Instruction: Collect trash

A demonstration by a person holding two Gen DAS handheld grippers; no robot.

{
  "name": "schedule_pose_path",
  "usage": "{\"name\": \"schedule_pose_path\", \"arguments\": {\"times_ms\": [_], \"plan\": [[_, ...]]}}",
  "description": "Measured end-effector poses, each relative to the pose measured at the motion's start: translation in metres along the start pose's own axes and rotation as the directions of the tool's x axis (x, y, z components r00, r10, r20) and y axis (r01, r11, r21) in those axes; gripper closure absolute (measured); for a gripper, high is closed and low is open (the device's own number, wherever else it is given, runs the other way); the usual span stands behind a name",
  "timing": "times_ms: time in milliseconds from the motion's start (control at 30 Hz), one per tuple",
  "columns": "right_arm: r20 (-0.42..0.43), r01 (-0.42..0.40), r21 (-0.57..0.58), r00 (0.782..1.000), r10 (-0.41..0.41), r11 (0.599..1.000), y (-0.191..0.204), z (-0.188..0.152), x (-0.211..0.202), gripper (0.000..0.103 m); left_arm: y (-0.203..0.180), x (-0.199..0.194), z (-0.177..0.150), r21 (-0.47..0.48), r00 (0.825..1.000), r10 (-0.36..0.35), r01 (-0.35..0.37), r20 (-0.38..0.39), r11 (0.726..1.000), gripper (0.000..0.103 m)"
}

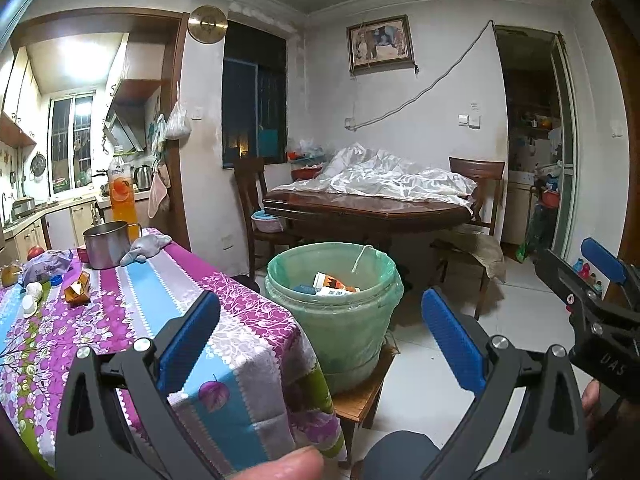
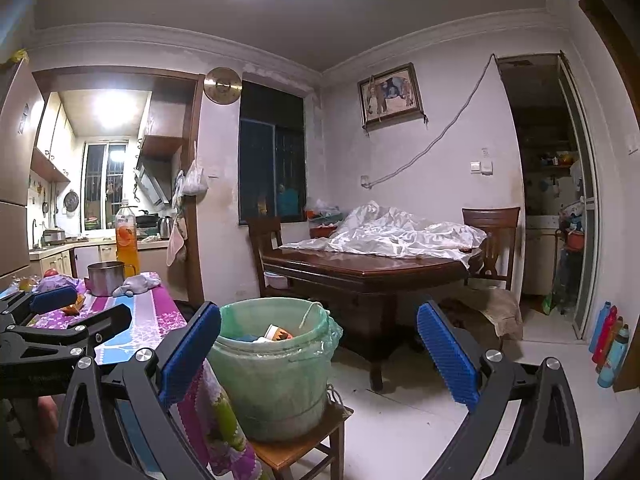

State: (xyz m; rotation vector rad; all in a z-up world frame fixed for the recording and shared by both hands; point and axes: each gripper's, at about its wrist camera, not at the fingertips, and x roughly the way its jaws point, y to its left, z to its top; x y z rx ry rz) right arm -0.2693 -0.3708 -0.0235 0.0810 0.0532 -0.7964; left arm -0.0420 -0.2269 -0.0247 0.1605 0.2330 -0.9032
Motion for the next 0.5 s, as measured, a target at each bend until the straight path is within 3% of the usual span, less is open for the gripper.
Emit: {"name": "schedule_pose_path", "arguments": {"times_ms": [500], "plan": [[-0.008,-0.001,0.006,1.000,0.001,1.000,-0.0067,-0.0058,0.0055,0.005,-0.0035,0.0058,0.0006,-0.002,1.000,0.017,-0.017,-0.018,1.000,0.006]]}}
